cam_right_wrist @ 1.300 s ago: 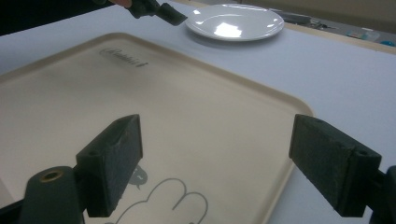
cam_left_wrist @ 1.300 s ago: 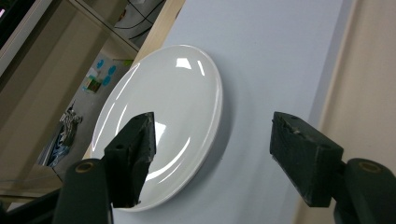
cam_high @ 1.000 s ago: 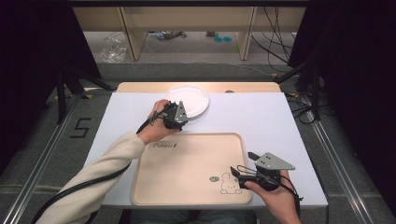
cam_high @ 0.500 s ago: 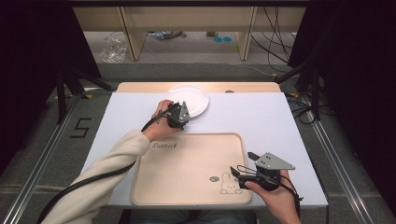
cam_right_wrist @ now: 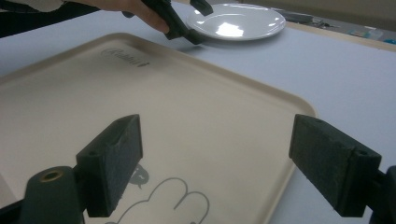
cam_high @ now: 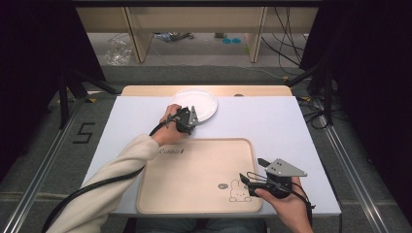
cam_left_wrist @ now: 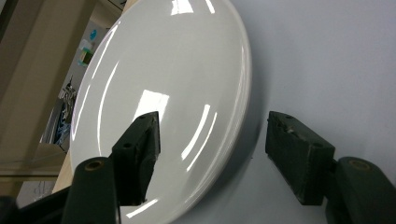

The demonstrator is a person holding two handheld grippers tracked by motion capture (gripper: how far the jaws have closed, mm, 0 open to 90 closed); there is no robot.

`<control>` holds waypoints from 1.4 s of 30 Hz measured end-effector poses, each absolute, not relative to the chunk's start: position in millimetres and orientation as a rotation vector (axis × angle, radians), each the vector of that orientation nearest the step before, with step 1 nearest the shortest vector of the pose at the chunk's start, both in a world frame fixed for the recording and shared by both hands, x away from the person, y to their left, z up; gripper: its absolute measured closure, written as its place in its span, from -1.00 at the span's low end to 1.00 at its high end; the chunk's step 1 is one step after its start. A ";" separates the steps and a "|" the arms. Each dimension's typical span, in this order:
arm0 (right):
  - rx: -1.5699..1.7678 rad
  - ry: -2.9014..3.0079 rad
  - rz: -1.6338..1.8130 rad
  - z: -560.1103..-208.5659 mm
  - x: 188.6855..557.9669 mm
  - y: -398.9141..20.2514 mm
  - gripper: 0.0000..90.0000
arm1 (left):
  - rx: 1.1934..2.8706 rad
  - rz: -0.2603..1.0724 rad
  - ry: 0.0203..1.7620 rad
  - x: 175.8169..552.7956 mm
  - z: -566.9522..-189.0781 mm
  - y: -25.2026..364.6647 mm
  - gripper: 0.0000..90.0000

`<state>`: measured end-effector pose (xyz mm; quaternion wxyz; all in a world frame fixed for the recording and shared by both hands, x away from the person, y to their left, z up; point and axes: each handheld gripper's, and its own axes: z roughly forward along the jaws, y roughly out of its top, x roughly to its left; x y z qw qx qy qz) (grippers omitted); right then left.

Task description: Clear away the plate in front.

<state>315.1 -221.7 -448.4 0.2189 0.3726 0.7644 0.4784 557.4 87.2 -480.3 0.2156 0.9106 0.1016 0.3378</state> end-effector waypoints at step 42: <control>1.016 2.109 1.320 -448.3 315.6 -222.9 -0.59 | 2.662 0.990 0.147 558.8 -484.9 68.7 0.75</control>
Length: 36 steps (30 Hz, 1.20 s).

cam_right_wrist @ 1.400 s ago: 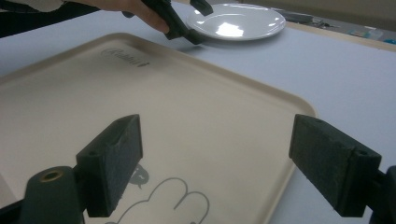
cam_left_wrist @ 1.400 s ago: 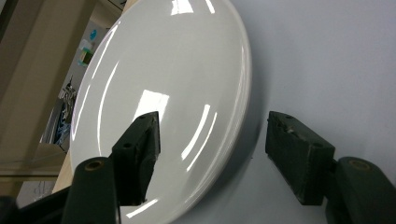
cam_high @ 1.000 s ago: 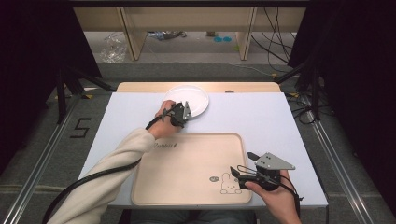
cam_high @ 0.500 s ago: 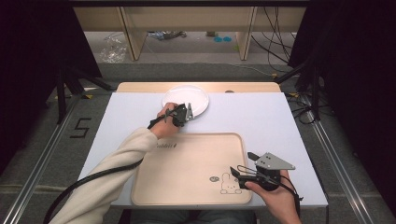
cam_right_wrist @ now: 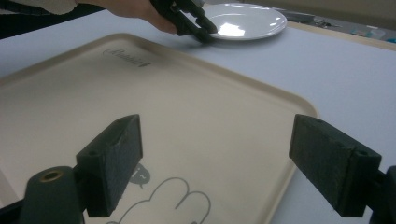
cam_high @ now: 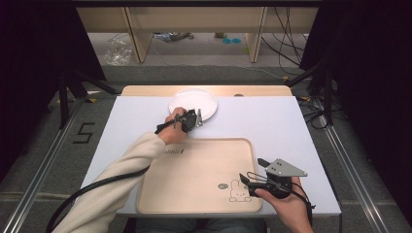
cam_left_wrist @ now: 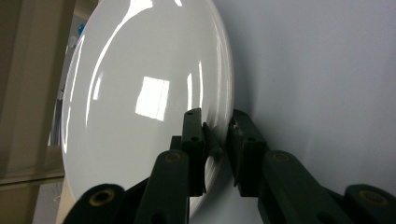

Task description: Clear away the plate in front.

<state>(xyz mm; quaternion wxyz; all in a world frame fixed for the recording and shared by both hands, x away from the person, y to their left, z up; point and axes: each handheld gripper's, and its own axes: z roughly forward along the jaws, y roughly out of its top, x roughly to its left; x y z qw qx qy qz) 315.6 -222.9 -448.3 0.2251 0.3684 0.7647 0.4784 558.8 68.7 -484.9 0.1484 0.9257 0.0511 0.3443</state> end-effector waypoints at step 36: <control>1.018 2.112 1.320 -448.4 315.8 -223.0 -0.59 | 2.588 1.235 0.083 550.2 -457.1 71.8 0.95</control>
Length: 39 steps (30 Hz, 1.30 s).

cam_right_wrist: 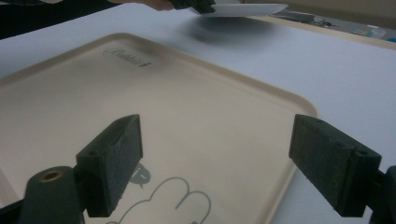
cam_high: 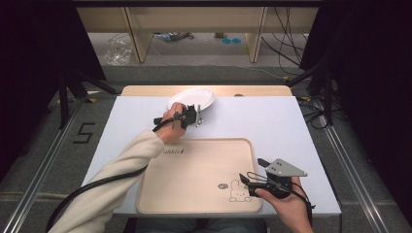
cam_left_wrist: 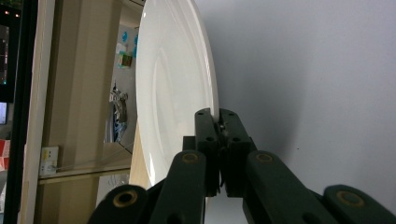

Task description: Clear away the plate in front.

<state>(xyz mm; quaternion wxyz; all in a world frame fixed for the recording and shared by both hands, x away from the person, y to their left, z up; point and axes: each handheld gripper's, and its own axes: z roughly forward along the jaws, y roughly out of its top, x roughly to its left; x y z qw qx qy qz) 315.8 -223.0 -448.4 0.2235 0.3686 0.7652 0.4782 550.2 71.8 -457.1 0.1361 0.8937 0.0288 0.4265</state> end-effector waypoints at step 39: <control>1.032 2.120 1.317 -448.3 315.1 -222.4 -0.59 | 2.551 1.270 0.064 531.1 -442.7 77.9 0.94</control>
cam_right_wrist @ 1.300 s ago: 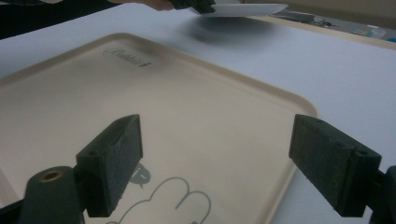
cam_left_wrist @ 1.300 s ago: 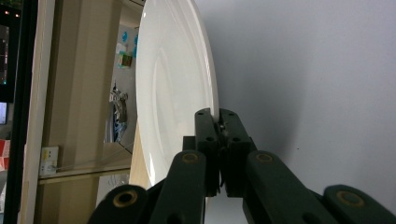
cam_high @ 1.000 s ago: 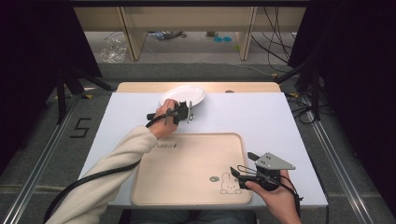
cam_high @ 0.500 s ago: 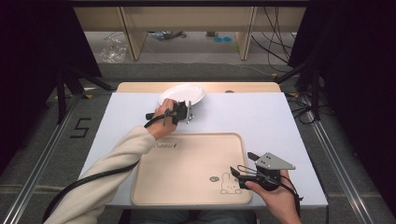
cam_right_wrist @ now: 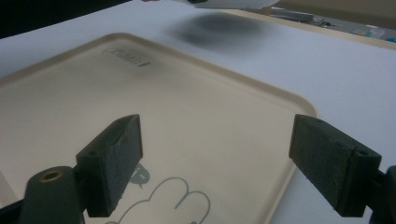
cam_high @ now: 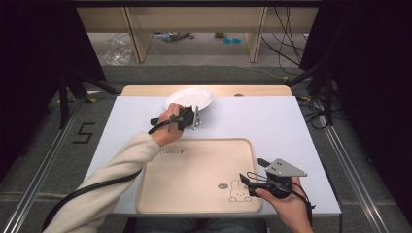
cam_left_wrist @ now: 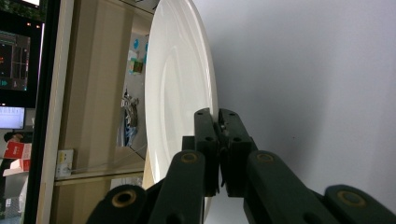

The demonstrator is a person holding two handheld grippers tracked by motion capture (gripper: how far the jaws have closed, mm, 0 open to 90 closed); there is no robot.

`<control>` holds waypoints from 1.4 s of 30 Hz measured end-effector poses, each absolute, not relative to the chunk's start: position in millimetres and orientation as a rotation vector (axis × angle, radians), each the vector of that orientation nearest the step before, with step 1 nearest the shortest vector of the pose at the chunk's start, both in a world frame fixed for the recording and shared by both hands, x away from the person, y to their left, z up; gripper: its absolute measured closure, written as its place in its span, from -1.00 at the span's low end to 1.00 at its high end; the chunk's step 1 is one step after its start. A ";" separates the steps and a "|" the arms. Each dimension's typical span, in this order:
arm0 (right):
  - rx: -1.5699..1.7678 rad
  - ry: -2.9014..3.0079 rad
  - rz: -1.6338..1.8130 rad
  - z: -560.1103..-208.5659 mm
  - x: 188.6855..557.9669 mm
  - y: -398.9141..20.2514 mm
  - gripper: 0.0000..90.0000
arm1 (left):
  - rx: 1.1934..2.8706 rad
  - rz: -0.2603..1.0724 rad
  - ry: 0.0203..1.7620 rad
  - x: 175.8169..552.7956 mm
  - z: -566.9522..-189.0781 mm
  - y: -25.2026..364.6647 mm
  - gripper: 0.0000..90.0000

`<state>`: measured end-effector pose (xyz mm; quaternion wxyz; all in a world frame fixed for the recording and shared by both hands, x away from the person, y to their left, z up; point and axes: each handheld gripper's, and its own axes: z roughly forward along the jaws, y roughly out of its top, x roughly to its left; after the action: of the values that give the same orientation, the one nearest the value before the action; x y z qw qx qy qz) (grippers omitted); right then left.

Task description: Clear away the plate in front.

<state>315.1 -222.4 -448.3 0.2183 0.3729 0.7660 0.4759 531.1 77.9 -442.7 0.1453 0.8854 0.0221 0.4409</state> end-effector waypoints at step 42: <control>1.021 2.114 1.311 -448.6 316.1 -222.8 -0.59 | 2.507 1.240 0.027 496.6 -421.9 75.1 0.94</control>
<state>316.1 -222.8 -448.6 0.2245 0.3702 0.7661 0.4750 496.6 75.1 -421.9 0.1713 0.8831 0.0096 0.4367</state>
